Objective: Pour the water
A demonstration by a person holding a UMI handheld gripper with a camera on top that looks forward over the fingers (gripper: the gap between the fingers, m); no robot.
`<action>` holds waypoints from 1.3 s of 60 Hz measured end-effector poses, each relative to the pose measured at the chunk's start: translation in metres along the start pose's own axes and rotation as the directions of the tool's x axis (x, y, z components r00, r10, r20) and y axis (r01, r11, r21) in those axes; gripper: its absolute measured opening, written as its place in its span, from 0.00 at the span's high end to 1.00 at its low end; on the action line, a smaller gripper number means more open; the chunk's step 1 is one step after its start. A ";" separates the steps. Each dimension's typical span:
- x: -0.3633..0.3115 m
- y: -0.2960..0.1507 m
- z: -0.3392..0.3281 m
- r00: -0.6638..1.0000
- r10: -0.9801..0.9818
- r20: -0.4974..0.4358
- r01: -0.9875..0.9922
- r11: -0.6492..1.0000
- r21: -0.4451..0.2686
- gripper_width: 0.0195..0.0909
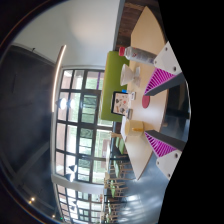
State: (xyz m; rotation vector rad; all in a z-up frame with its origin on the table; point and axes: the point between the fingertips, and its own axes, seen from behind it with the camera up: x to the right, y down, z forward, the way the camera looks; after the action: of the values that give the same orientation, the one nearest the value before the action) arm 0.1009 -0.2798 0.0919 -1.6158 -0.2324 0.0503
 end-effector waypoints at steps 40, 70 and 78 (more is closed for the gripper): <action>0.222 0.014 0.069 0.946 0.093 -0.310 -0.079 0.995 0.058 0.14; 0.252 0.025 0.142 0.931 0.134 -0.339 -0.104 0.989 0.105 0.79; 0.250 0.025 0.145 0.938 0.113 -0.327 -0.094 0.993 0.073 0.79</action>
State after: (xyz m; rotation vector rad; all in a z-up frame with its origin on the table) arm 0.3225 -0.0931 0.0857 -1.5520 0.1132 -0.1326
